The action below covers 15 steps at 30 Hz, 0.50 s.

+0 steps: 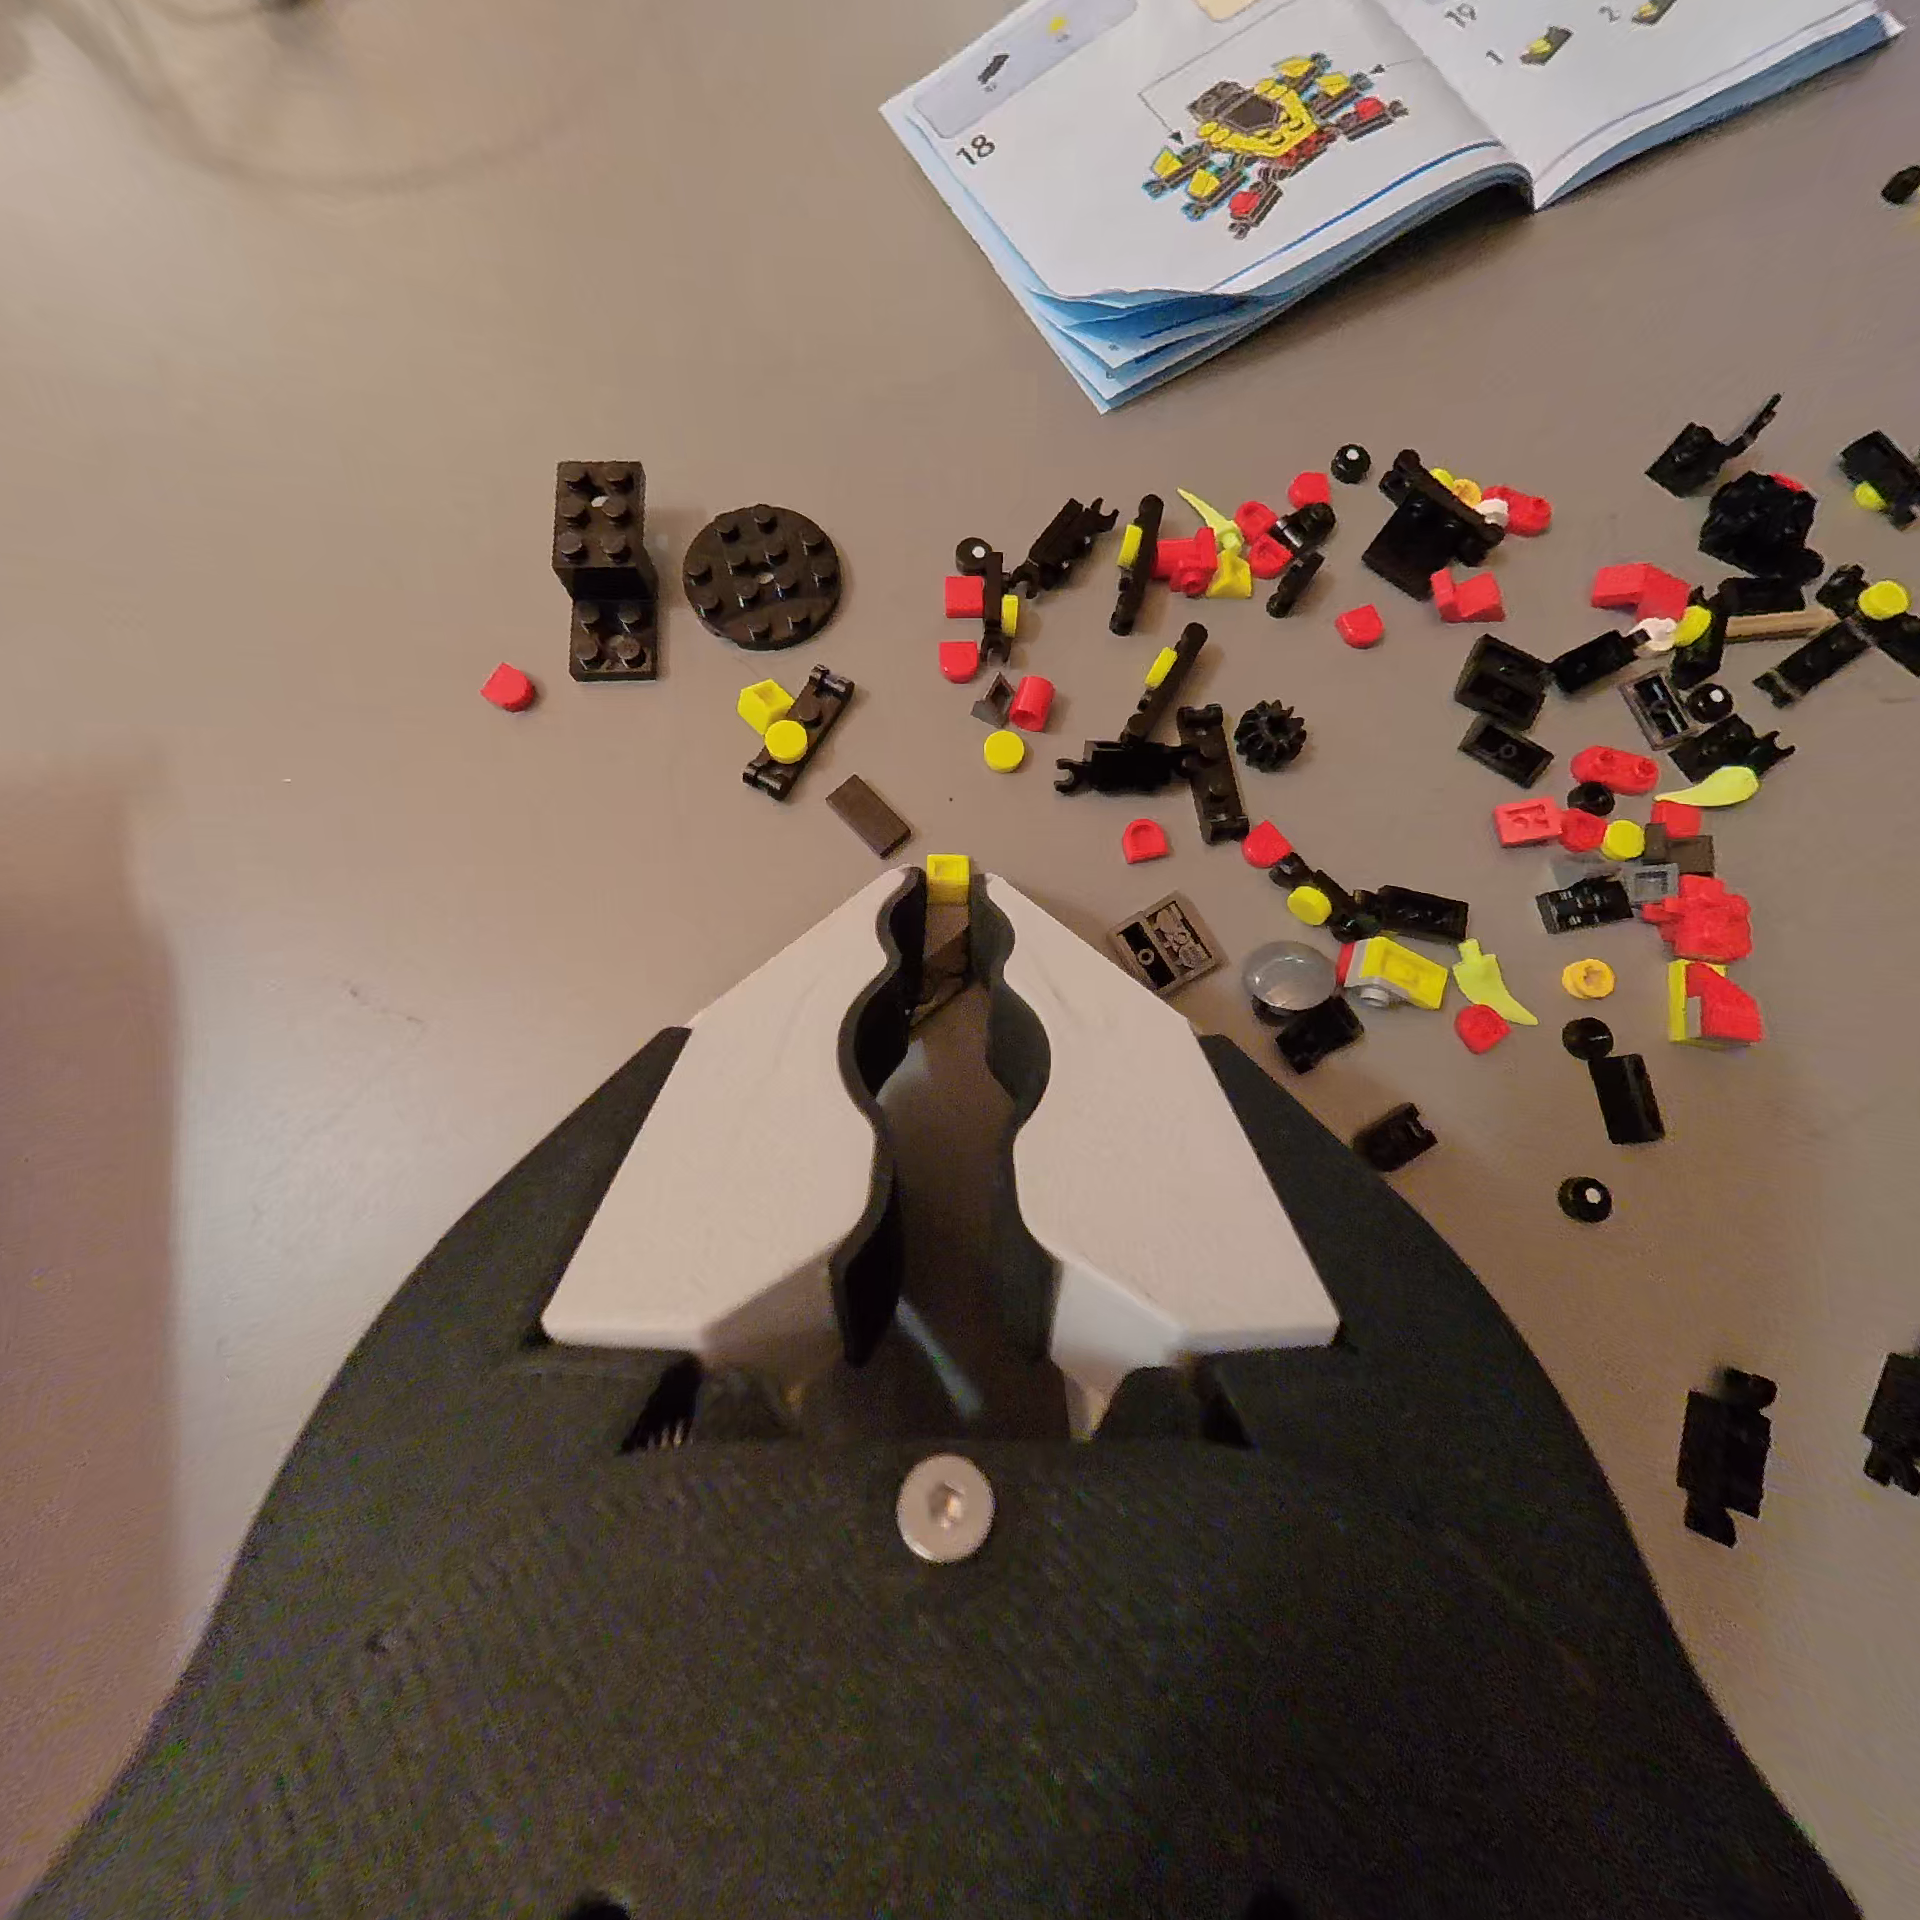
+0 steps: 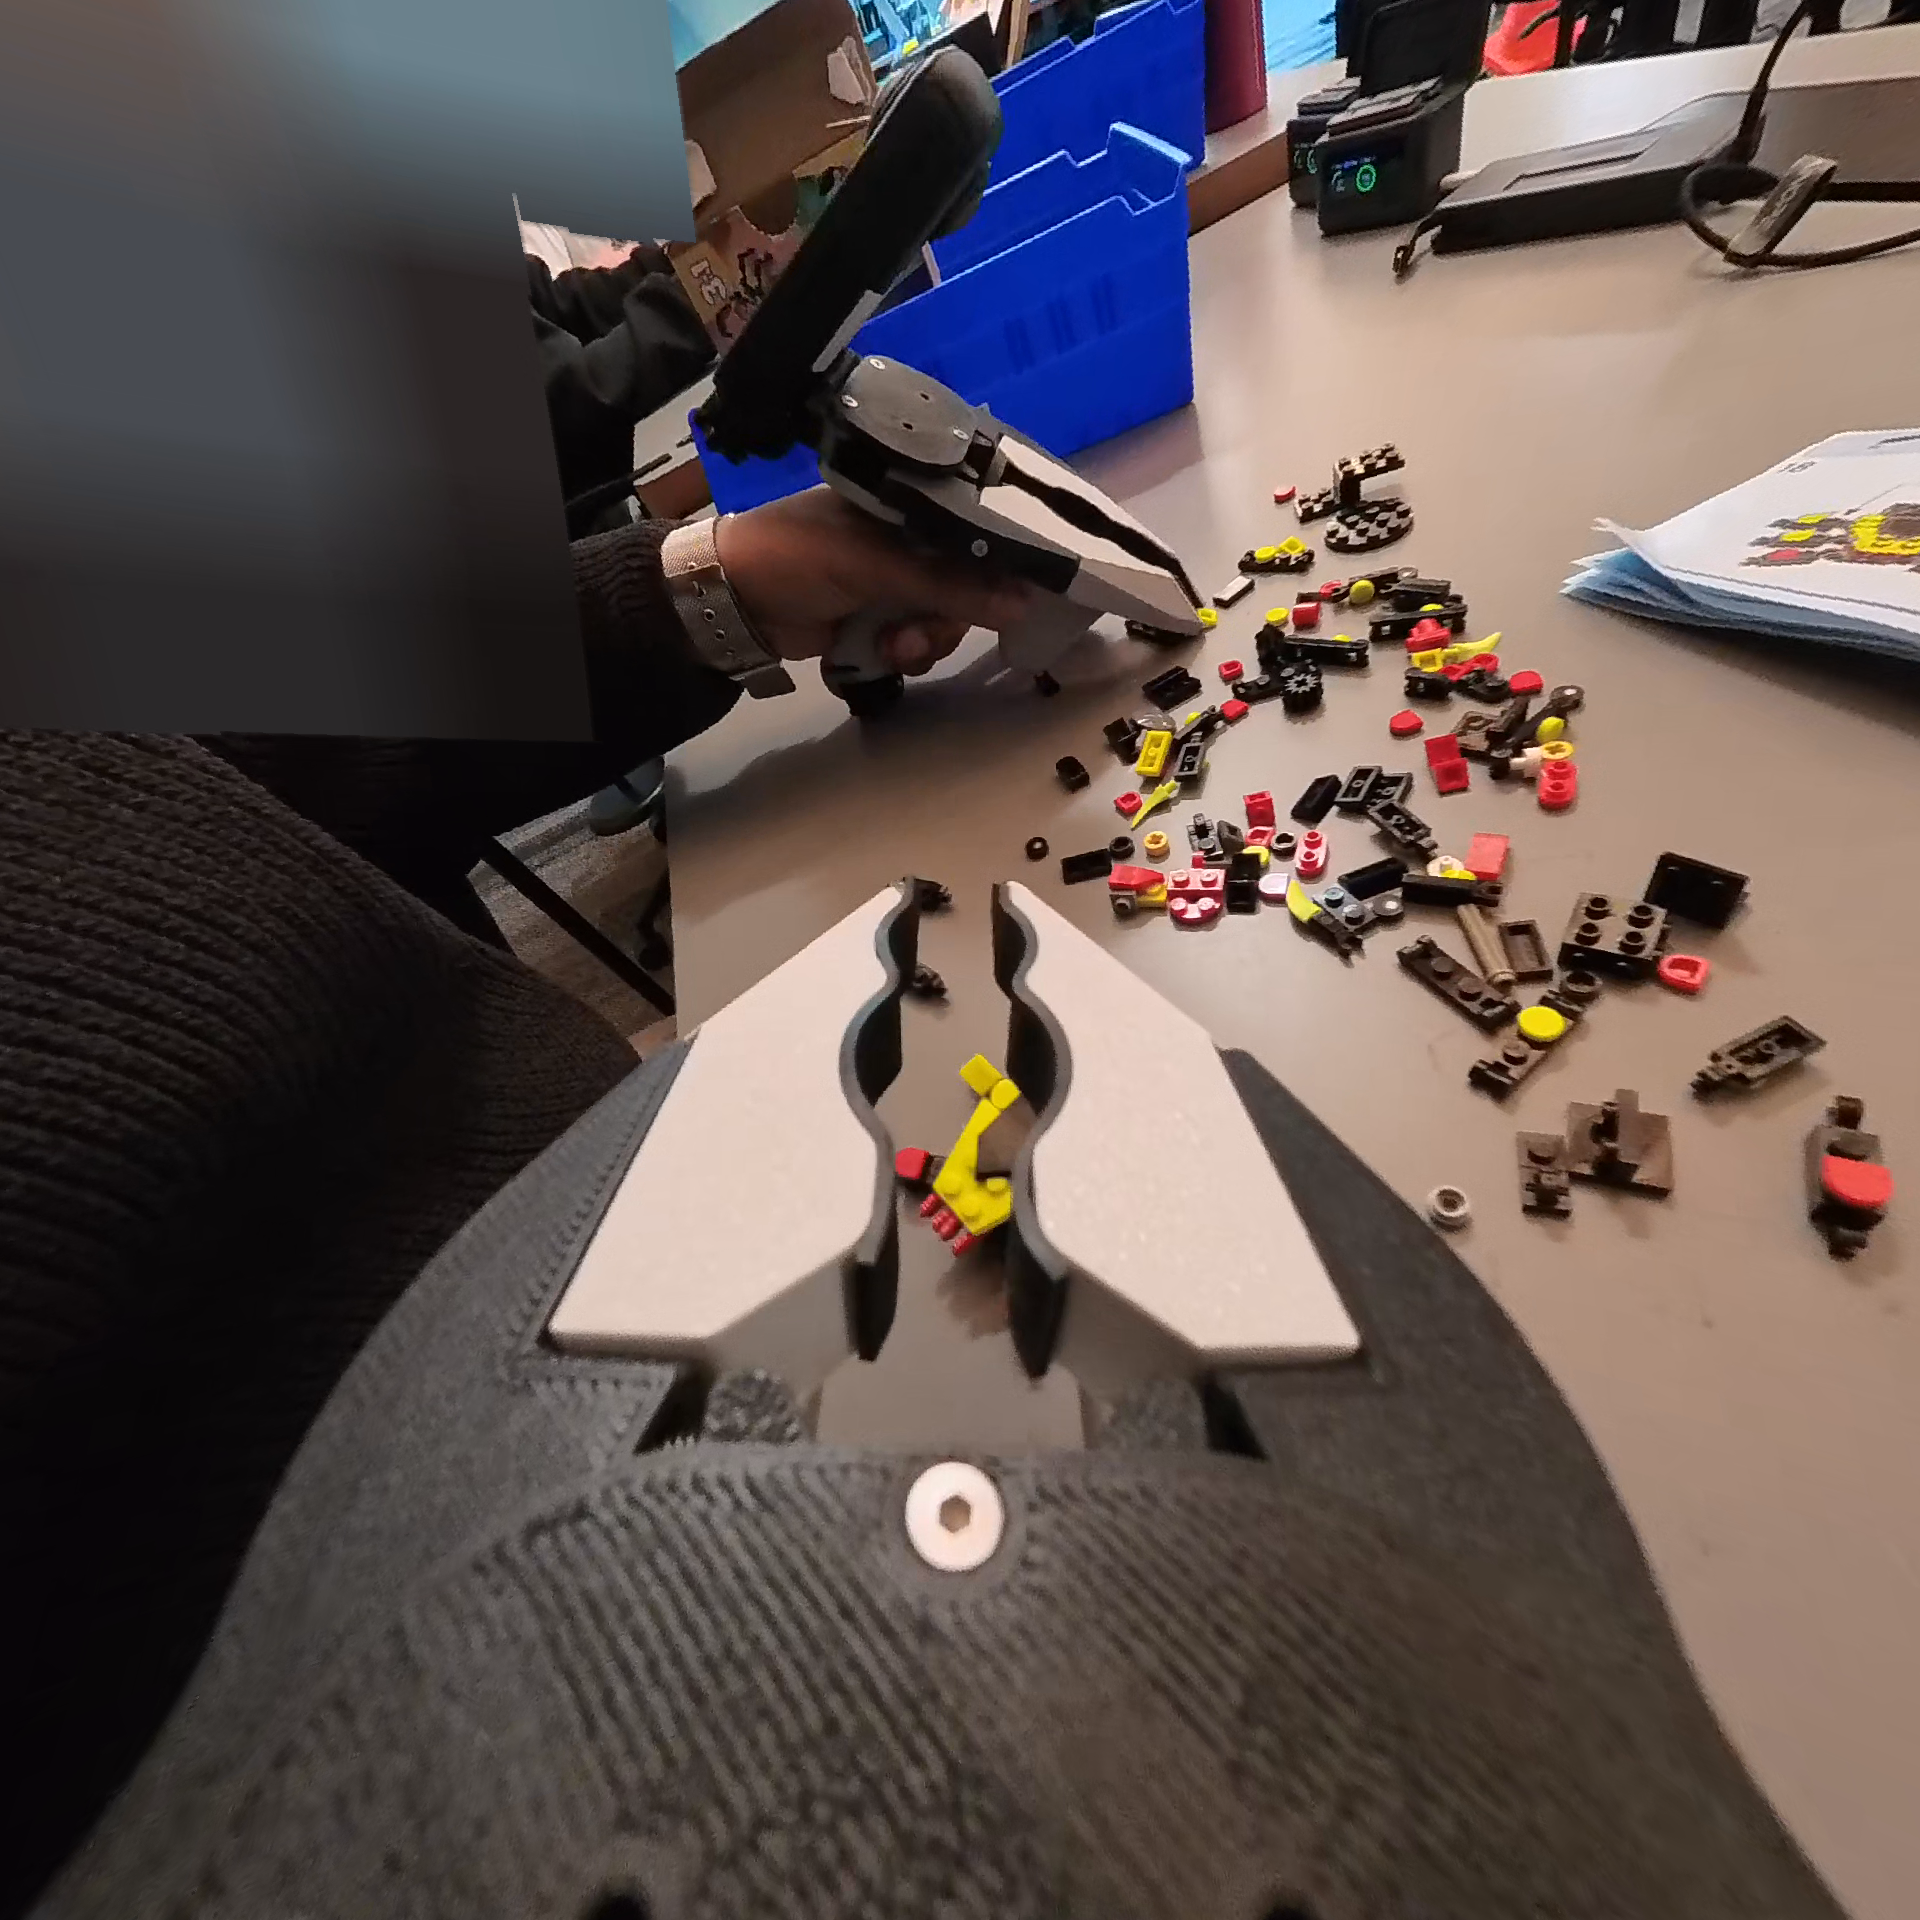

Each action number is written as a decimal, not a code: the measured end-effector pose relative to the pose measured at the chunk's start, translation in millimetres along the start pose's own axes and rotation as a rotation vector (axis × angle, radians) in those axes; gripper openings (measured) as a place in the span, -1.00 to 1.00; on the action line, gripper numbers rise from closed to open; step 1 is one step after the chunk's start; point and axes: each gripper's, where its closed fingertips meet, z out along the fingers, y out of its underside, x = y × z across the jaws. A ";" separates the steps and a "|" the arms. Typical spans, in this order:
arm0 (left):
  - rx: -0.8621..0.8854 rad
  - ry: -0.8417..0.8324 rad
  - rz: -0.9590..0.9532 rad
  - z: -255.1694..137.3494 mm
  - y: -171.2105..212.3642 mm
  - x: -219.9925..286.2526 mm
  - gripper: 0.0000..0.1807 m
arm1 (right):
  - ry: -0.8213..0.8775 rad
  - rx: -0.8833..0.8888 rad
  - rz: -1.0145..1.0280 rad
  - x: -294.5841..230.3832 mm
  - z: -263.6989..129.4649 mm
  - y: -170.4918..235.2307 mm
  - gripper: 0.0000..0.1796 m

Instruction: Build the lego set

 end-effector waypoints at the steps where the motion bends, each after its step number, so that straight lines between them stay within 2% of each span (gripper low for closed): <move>1: 0.004 0.005 -0.001 -0.6 -0.3 0.4 -0.94 | -0.001 0.000 -0.001 -0.5 -0.2 -0.1 -0.86; 5: 0.073 0.029 -0.001 -9.3 -10.9 5.5 -0.94 | 0.002 -0.001 -0.013 -2.3 -0.7 0.0 -0.87; 8: 0.183 0.187 -0.076 -26.3 -30.1 34.7 -0.94 | 0.020 0.002 -0.045 -1.9 -1.9 -1.7 -0.91; 10: 0.245 0.443 -0.284 -46.1 -48.1 75.4 -0.94 | 0.068 0.067 -0.118 0.1 -8.3 -15.7 -1.00; 12: 0.265 0.773 -0.525 -72.9 -66.9 122.7 -0.94 | 0.103 0.203 -0.202 -2.9 -20.2 -38.4 -0.99; 15: 0.211 1.104 -0.710 -98.2 -73.6 175.6 -0.94 | 0.107 0.313 -0.275 -10.4 -33.4 -53.9 -0.96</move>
